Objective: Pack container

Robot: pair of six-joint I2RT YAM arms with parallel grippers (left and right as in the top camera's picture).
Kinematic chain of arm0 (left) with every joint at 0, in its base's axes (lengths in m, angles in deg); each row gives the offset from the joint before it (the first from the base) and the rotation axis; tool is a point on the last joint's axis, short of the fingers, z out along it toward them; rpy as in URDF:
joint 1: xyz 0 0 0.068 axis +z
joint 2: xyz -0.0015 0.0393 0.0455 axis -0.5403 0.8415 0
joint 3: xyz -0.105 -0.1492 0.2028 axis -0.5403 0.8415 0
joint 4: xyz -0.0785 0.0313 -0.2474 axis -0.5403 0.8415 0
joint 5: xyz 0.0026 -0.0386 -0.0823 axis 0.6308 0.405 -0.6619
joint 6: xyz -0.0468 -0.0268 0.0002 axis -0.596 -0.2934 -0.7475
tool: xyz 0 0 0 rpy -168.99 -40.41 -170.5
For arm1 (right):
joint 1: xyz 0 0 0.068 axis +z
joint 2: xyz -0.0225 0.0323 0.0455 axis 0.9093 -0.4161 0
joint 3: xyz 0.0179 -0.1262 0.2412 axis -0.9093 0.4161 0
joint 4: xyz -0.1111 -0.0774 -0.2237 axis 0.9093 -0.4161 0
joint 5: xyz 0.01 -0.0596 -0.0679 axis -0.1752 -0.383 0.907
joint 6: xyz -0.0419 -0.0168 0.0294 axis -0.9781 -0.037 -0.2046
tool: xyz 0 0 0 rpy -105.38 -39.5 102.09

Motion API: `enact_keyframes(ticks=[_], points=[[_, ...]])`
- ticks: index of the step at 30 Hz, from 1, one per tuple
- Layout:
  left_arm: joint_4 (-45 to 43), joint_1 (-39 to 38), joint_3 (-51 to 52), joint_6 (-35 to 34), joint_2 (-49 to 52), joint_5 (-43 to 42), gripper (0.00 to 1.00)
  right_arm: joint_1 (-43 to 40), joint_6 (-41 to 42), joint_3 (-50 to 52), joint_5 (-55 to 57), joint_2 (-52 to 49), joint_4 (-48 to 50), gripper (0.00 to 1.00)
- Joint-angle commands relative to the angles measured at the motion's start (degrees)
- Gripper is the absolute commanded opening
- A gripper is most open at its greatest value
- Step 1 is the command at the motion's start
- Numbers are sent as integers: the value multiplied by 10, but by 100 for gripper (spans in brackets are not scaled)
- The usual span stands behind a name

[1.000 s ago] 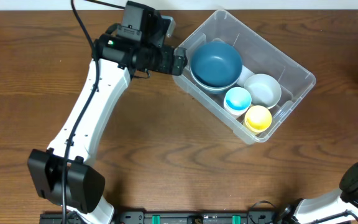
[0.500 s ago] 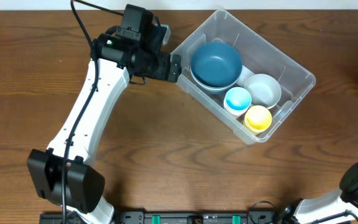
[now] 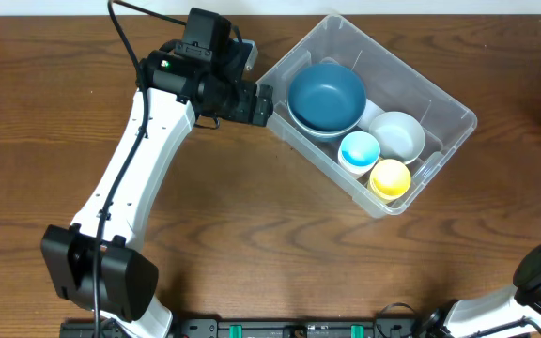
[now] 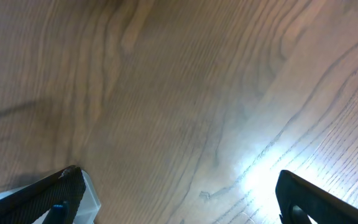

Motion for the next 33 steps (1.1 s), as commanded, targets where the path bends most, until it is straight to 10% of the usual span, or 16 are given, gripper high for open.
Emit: enact_keyframes(ticks=[1, 15, 33], points=[[-19, 5, -7, 12, 0, 7, 98, -3, 6, 3, 2, -1, 0, 99], [-150, 7, 48, 155, -67, 7, 98, -3, 6, 3, 2, -1, 0, 99], [-519, 95, 528, 116, -407, 14, 98, -3, 6, 3, 2, -1, 0, 99]])
